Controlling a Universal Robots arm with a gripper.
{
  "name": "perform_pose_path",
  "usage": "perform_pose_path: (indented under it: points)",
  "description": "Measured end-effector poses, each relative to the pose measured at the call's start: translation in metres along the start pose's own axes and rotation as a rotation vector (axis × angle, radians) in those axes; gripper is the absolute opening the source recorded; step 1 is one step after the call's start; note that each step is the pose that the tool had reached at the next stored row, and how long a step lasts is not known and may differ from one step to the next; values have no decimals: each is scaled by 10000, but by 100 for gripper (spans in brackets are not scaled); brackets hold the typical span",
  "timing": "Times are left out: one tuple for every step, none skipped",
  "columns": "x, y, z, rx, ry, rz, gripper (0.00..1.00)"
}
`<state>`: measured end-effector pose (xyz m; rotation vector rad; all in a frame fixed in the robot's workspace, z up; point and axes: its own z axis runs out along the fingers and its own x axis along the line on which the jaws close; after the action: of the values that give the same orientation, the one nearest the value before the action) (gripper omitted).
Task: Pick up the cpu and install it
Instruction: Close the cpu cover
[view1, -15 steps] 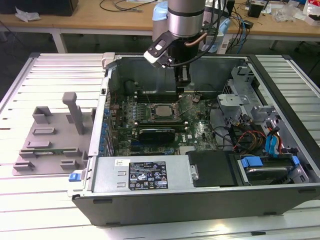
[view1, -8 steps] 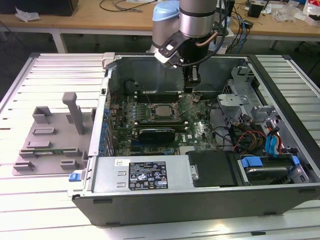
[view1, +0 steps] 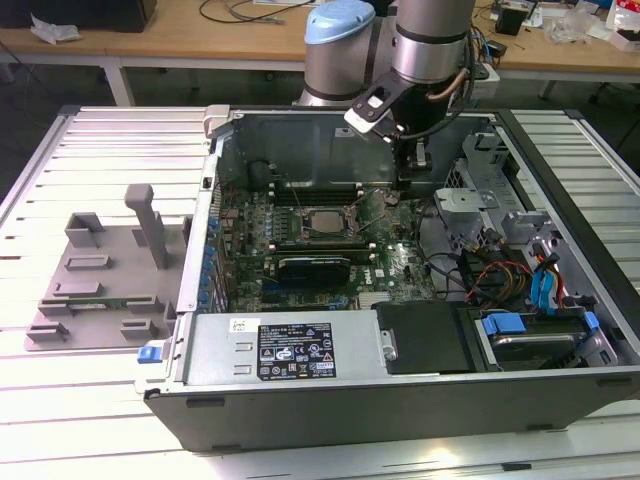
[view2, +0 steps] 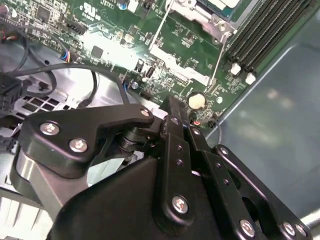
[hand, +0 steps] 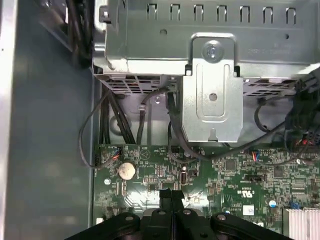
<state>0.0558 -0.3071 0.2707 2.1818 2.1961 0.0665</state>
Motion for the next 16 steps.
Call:
perform_pose_path:
  points:
    - [0,-2,48,28,3,1,11]
    - [1,-2,102,54,3,0,11]
    - [0,-5,148,76,1,2,11]
    - [1,-6,177,90,2,0,11]
    - [1,-7,204,105,4,0,11]
    - [1,-8,216,113,4,1,11]
    - [0,-9,220,115,1,1,11]
    - [0,-9,220,116,0,0,11]
    - [0,-9,221,115,1,0,11]
    - [1,-9,221,115,2,0,11]
    - [1,-13,224,115,3,-1,11]
    - [1,-22,226,115,5,1,11]
    - [1,-30,227,115,6,1,11]
    - [1,-46,227,115,5,0,11]
    - [1,-62,227,115,4,1,11]
    - [1,-69,226,115,4,1,11]
